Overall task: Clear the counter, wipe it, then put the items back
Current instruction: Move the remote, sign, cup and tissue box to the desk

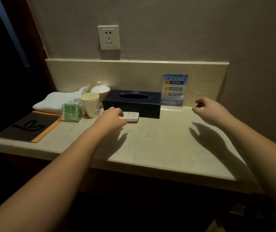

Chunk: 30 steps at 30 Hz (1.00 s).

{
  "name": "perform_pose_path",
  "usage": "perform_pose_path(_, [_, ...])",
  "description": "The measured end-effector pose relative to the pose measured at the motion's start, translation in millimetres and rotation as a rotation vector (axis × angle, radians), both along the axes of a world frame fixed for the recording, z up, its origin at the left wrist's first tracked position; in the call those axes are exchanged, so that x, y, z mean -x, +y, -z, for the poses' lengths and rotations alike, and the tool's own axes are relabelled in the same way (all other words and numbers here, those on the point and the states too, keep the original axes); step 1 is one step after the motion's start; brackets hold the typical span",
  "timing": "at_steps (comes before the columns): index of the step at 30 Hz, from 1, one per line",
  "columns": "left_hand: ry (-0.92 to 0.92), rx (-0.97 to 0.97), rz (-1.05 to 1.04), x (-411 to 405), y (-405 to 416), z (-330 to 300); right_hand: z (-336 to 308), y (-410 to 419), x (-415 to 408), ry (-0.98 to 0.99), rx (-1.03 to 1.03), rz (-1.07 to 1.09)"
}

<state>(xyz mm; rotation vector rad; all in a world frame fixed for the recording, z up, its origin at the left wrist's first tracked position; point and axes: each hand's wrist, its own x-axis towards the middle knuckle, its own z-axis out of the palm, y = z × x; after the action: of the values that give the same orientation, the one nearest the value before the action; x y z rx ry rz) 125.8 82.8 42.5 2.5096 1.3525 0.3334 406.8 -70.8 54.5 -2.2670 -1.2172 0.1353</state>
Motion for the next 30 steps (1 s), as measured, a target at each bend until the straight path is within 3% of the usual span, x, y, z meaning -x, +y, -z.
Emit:
perform_pose_path(12, [0.291, -0.014, -0.009, -38, 56, 16, 25, 95, -63, 0.266, -0.043, -0.020])
perform_pose_path(19, [0.332, -0.051, 0.033, -41, 62, 15, 39, 115, -71, 0.298, -0.090, -0.096])
perform_pose_path(26, [0.324, 0.069, 0.154, -30, 63, 9, 44, 118, -71, 0.331, -0.107, -0.080])
perform_pose_path(30, [0.330, 0.015, 0.221, -29, 60, 8, 42, 113, -68, 0.348, -0.107, -0.063])
